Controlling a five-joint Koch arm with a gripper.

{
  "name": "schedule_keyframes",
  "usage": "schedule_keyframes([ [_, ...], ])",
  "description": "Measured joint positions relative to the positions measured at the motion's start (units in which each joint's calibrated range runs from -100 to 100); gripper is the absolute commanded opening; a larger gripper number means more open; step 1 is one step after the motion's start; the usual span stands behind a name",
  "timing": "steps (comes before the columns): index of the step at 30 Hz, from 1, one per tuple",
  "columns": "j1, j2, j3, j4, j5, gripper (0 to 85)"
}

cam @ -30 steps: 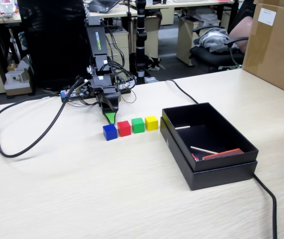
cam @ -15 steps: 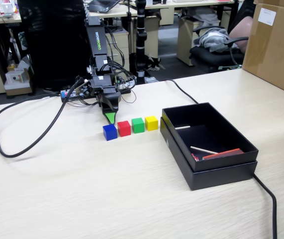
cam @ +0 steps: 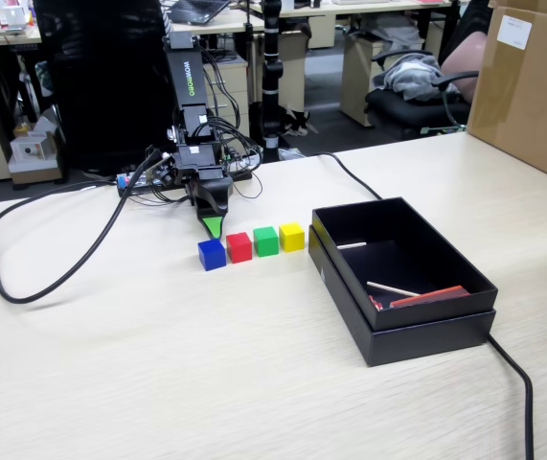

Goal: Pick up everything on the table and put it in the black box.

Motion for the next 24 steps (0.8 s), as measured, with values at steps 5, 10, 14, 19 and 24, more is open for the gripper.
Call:
schedule_keyframes([
  [5,0.0,0.0,0.0,0.0,0.0,48.3],
  [10,0.0,0.0,0.0,0.0,0.0,47.7],
  [14,-0.2,0.0,0.0,0.0,0.05,47.5],
  [19,-0.54,0.0,0.18,0.0,0.24,47.3],
  [24,-1.9,0.13,5.2,-7.74,0.24,47.3],
])
